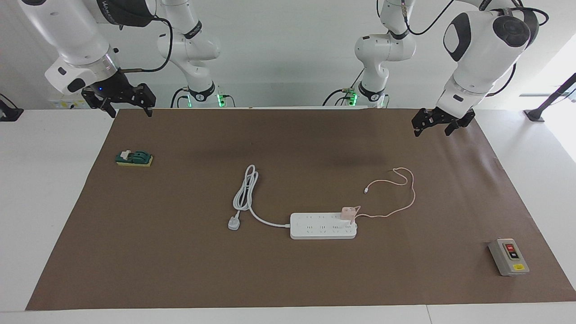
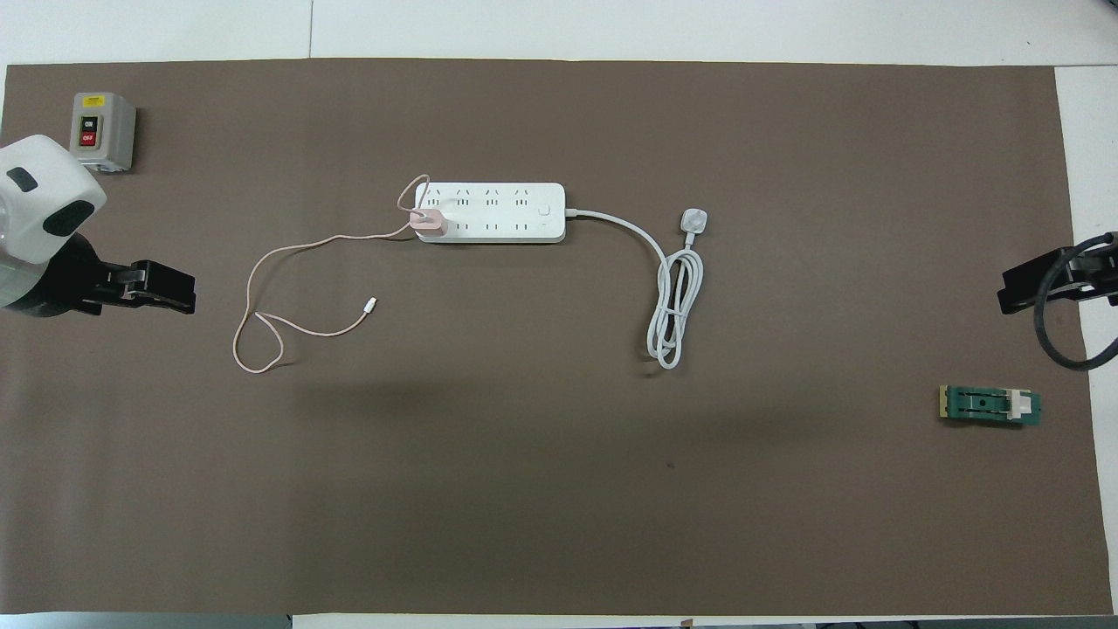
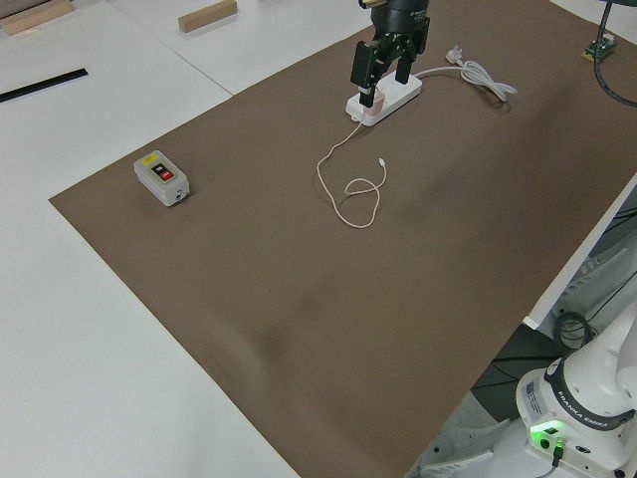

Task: Plug charger into power strip

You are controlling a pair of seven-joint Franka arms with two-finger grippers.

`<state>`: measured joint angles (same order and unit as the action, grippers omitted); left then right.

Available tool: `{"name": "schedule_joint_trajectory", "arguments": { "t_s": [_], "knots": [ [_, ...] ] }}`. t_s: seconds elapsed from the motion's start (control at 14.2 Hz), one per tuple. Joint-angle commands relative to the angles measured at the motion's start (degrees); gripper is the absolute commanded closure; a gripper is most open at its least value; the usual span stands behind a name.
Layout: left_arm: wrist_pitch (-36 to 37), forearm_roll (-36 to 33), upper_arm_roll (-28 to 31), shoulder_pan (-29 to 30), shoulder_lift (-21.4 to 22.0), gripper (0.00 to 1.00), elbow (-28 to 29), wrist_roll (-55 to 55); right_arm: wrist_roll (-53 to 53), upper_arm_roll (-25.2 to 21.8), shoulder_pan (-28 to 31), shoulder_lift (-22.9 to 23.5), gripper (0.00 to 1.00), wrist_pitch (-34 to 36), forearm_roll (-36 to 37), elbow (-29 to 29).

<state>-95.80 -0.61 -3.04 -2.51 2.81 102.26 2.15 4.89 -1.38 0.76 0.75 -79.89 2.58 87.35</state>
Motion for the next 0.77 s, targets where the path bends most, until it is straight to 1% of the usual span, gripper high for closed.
{"name": "schedule_joint_trajectory", "arguments": {
  "t_s": [0.0, 0.42, 0.7],
  "knots": [
    [-0.36, 0.69, -0.39, 0.40, -0.70, 0.00, -1.10, 0.75, -0.40, 0.59, 0.47, -0.75, 0.00, -0.27, 0.93, 1.07],
    [-0.53, 0.52, -0.39, 0.49, -0.88, 0.00, -1.10, 1.54, 0.03, 0.94, 0.82, -0.75, 0.00, -0.96, 0.76, 1.24],
    [-0.53, 0.52, -0.39, 0.40, -0.79, 0.00, -1.10, 1.54, -0.05, 0.67, 0.91, -2.16, 0.00, -7.20, 0.58, 5.37]
  ]
}}
